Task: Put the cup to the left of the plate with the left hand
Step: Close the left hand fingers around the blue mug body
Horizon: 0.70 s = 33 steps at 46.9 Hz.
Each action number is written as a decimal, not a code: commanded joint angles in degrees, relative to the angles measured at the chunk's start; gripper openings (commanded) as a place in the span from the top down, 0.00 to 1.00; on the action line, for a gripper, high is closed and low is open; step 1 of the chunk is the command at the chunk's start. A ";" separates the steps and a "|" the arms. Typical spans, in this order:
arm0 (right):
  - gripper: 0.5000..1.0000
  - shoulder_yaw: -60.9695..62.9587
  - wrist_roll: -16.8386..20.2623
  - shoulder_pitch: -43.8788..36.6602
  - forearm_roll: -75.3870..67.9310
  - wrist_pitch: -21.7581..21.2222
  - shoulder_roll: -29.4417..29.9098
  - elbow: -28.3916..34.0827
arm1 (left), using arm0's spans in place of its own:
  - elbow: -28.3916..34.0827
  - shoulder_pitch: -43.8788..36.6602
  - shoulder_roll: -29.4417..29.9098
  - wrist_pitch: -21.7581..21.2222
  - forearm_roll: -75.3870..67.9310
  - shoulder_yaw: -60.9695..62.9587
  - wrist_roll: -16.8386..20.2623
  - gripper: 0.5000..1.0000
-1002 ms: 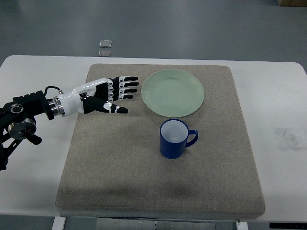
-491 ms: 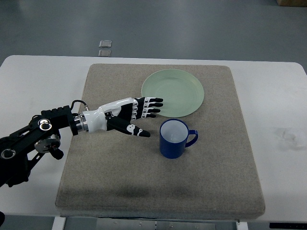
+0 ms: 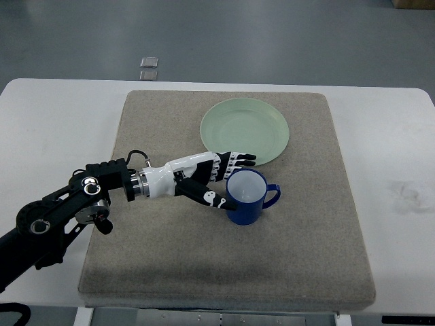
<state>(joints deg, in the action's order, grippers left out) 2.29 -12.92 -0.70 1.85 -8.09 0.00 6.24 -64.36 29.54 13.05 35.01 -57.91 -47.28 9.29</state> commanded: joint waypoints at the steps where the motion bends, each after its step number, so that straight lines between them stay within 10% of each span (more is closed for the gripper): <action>1: 0.14 0.00 0.00 0.00 0.00 0.00 0.00 0.00 | -0.06 -0.01 -0.40 -0.01 -0.62 0.35 0.03 0.01; 33: 0.14 0.00 0.00 0.00 0.00 0.00 0.00 0.00 | 0.38 -0.19 -2.07 -0.01 -2.56 1.40 0.12 0.01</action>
<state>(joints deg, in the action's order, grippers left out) 2.29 -12.92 -0.70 1.85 -8.08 0.00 6.24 -63.95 29.44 10.99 35.00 -60.47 -45.88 9.41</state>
